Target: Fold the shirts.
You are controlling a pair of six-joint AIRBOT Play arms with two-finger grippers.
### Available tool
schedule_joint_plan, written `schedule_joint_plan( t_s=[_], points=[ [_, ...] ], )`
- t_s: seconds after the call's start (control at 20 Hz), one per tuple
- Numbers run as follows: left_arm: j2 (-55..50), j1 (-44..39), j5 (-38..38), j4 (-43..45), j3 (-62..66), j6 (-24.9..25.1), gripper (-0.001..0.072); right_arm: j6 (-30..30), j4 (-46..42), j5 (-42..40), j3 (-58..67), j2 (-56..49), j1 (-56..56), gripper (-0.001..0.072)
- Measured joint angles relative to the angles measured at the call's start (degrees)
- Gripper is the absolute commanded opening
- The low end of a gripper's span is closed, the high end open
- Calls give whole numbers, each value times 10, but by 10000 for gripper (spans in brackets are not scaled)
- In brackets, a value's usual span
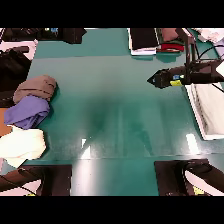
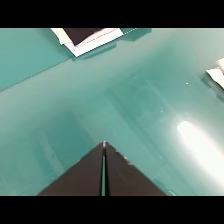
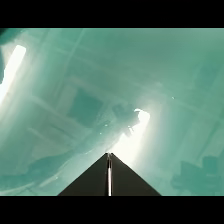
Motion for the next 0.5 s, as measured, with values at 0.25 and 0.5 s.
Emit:
schedule_joint_plan(
  t_s=[0.25,0.5],
  points=[
    [0,0,0,0,0,0,33,0,0,1,0,0,0,21],
    [0,0,0,0,0,0,33,0,0,4,0,0,0,21]
  ],
)
